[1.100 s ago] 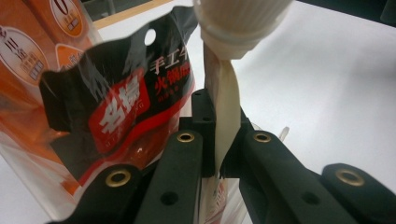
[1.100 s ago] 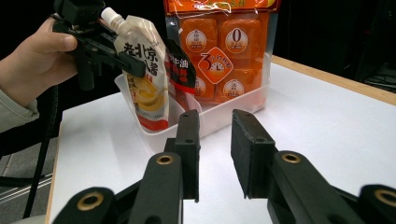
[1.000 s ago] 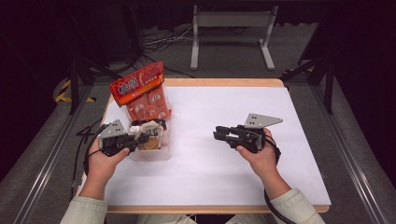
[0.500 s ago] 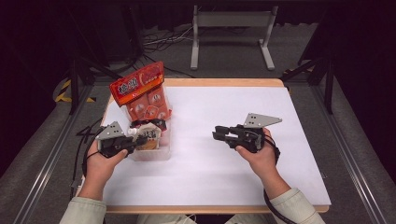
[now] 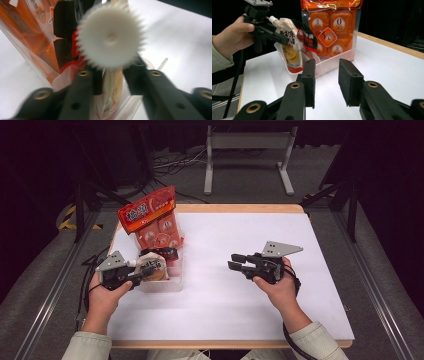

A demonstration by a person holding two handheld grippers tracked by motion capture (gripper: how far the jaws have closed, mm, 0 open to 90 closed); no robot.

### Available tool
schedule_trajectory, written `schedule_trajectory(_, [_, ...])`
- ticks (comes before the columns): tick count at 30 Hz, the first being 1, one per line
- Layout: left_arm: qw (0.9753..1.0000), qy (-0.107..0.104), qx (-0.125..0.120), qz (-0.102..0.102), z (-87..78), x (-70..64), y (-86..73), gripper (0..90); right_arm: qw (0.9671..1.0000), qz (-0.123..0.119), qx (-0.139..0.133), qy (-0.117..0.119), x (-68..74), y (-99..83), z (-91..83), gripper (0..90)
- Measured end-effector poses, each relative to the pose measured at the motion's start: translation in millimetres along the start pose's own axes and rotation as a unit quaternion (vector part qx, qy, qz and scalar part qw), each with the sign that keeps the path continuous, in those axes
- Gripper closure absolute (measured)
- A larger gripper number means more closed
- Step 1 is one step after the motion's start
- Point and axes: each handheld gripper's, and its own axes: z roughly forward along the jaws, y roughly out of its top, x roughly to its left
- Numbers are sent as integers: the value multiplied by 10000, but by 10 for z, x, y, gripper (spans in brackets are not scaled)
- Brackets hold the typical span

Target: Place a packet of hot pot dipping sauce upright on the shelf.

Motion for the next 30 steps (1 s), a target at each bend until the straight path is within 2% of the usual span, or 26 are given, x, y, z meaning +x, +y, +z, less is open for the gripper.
schedule_trajectory(2, [10000,28,-52,-48,-14,-10,-2,608,10000,-3,11,-10,-2,-2,-9,671])
schedule_trajectory(4, [9998,89,-135,-74,-48,-19,-1,472,10000,10,-6,-48,-11,-10,-43,666])
schedule_trajectory(7, [9994,128,-303,-120,-104,-49,-4,357,9999,-3,-23,-100,-18,-12,-90,657])
schedule_trajectory(9, [9993,97,-340,-92,-139,-73,-4,325,9999,-46,-12,-160,-14,-11,-129,648])
schedule_trajectory(15, [9987,252,-428,-67,-299,-131,-32,213,9993,-121,-29,-356,-8,-28,-289,606])
schedule_trajectory(18, [9975,518,-472,-122,-375,-129,-67,136,9988,-123,-44,-468,-11,-43,-374,590])
schedule_trajectory(21, [9971,557,-486,-190,-430,-123,-107,111,9983,-148,-55,-569,-11,-62,-474,582])
schedule_trajectory(25, [9974,477,-468,-254,-460,-123,-170,101,9975,-114,-61,-694,-39,-109,-577,567])
schedule_trajectory(30, [9974,471,-396,-370,-460,-106,-259,90,9961,-88,4,-879,-72,-216,-686,540])
